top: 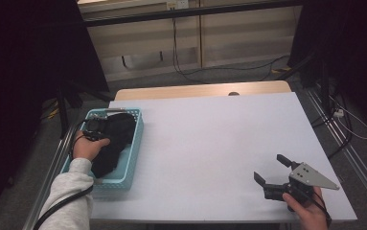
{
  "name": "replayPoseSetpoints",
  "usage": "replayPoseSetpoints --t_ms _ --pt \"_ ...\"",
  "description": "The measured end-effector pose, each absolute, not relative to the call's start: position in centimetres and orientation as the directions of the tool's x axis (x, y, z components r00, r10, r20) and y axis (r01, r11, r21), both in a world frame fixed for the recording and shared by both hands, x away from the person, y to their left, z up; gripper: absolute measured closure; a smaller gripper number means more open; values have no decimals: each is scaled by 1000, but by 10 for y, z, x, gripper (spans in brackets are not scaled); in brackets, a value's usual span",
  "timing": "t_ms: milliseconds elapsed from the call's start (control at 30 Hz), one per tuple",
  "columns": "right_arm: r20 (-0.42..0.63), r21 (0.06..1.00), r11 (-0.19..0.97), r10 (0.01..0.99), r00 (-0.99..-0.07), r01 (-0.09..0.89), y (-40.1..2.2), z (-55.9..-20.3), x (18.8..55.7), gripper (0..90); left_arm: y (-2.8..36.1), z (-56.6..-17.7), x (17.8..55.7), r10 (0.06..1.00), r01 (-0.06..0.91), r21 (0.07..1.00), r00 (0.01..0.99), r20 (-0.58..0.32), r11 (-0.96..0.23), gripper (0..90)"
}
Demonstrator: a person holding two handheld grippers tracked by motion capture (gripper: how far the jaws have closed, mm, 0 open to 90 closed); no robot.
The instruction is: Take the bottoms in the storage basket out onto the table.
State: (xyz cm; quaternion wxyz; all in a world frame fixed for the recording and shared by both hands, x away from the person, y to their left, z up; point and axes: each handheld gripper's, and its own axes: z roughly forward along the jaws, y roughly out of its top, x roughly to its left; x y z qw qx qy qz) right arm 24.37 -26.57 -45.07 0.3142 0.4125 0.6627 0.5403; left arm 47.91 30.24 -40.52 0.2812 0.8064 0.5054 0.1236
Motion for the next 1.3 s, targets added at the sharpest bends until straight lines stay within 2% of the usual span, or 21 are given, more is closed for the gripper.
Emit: replayPoseSetpoints --t_ms 467,500,533,600,700,800,900,1033,1300 --pt "28 974 81 884 -467 211 -265 -452 244 13 331 -406 489 923 719 624 385 10 -306 728" --pt "29 974 79 884 -467 211 -265 -451 244 14 332 -408 489 924 714 628 382 20 -309 666" --pt "29 974 79 884 -467 211 -265 -451 244 14 333 -410 489 927 713 632 374 24 -304 666" --pt "28 974 81 883 -468 211 -265 -451 244 14 333 -415 490 925 713 632 378 19 -304 589" --pt "28 973 83 882 -471 214 -263 -452 244 14 335 -420 491 934 724 625 357 23 -292 420" --pt "25 973 88 880 -475 214 -263 -452 244 15 334 -425 492 926 735 611 377 -8 -294 379" --pt "27 973 86 879 -475 214 -264 -452 244 18 330 -431 494 920 739 591 392 16 -325 334" --pt "27 973 86 878 -478 213 -264 -452 244 19 323 -440 497 918 748 575 396 14 -331 232" --pt "28 974 85 878 -477 212 -264 -452 244 20 319 -449 497 924 723 618 382 16 -309 159"
